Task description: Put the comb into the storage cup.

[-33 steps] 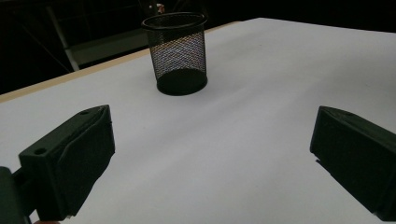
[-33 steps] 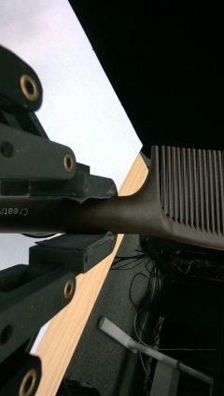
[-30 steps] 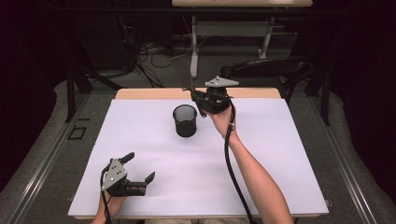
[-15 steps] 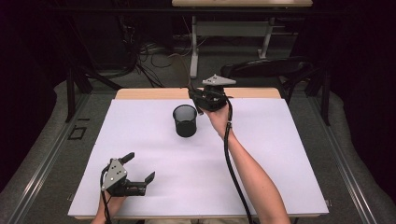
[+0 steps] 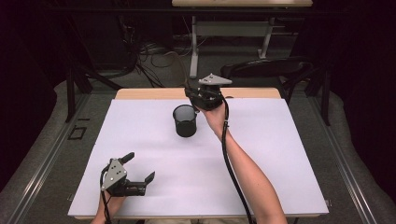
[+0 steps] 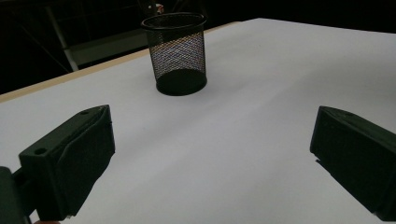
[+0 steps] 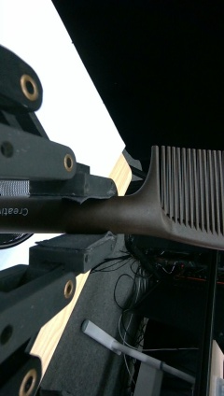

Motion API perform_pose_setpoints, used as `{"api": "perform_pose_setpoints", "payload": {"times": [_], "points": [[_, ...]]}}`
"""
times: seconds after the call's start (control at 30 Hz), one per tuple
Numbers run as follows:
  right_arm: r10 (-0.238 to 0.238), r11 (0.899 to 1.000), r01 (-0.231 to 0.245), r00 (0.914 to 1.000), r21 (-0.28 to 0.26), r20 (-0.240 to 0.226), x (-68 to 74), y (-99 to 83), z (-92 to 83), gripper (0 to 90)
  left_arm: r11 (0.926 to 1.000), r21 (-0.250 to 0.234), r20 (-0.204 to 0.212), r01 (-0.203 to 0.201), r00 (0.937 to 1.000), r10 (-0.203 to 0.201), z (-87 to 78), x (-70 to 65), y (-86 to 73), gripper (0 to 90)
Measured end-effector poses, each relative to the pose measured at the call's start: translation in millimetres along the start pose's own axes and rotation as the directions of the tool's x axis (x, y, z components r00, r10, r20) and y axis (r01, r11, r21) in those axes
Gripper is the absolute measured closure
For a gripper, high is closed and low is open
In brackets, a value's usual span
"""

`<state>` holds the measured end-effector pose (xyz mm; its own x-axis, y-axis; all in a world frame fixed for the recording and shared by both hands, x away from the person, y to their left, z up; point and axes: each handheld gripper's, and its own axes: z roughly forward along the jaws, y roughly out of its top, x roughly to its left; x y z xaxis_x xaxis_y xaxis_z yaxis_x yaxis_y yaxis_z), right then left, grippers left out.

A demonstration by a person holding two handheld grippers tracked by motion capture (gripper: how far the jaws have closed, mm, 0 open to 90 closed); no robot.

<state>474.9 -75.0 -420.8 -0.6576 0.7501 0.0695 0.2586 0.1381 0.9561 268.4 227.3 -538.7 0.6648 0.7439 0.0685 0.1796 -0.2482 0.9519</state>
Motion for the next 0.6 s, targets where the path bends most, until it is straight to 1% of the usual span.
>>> {"api": "perform_pose_setpoints", "payload": {"times": [0.3,0.6], "points": [[0.0,1.0,0.0,1.0,-0.023,-0.006,2.4,-1.0,6.1,72.9,1.0,0.0,0.001,0.003,1.0,-0.003,0.2,-0.2,-0.1,0.1],[-0.008,0.999,0.008,0.9999,-0.031,-0.01,5.4,-2.3,12.2,72.9,1.0,0.0,0.002,0.003,1.0,-0.003,0.1,-0.2,-0.1,0.2]]}}
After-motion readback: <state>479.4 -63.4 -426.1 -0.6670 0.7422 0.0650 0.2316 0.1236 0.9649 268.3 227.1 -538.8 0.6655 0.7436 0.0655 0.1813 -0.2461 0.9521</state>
